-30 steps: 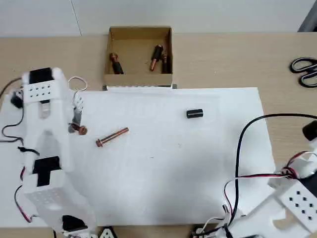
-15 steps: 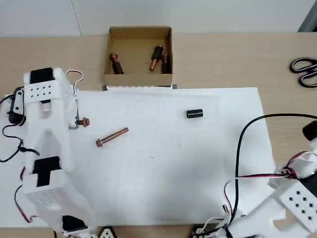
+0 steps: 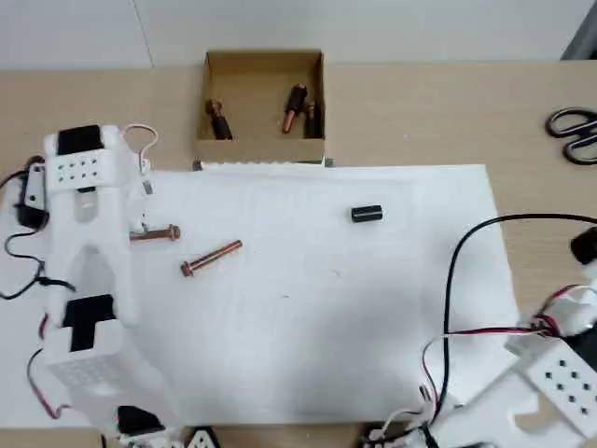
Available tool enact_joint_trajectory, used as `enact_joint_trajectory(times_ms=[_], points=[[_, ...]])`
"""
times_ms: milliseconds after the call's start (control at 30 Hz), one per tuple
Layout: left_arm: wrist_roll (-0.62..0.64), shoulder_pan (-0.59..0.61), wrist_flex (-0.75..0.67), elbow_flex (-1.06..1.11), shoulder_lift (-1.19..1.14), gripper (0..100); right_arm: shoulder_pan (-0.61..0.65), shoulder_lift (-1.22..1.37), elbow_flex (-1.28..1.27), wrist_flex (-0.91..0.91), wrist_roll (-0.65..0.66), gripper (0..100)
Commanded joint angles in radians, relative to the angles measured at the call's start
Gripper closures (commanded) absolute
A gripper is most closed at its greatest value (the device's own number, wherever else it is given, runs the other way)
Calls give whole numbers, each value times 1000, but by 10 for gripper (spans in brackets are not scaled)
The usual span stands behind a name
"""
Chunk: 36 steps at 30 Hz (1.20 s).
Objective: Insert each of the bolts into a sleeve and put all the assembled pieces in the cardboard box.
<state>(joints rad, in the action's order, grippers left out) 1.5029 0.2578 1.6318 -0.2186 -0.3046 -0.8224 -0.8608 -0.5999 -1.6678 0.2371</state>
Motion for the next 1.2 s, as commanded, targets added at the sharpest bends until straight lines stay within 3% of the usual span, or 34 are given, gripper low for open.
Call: enact_joint_trajectory(times_ms=[0, 67, 200, 367, 500, 867, 1033, 1167], points=[[-84, -5, 31, -85, 46, 776, -2, -13, 6, 18, -12, 995], [-199, -2, 112, -171, 44, 776, -4, -13, 6, 18, -12, 995], [-534, 20, 121, -237, 60, 776, -4, -13, 6, 18, -12, 995], [-703, 58, 123, -228, 103, 884, -2, -13, 6, 18, -12, 995], [-956, 52, 120, -232, 101, 961, -1, -13, 6, 18, -12, 995], [-1625, 44, 106, -202, 87, 964, -1, -13, 6, 18, -12, 995], [-2082, 26, 91, -205, 48, 965, -1, -13, 6, 18, -9, 995], [-2311, -8, 97, -203, 12, 964, -1, -12, 6, 18, -9, 995]])
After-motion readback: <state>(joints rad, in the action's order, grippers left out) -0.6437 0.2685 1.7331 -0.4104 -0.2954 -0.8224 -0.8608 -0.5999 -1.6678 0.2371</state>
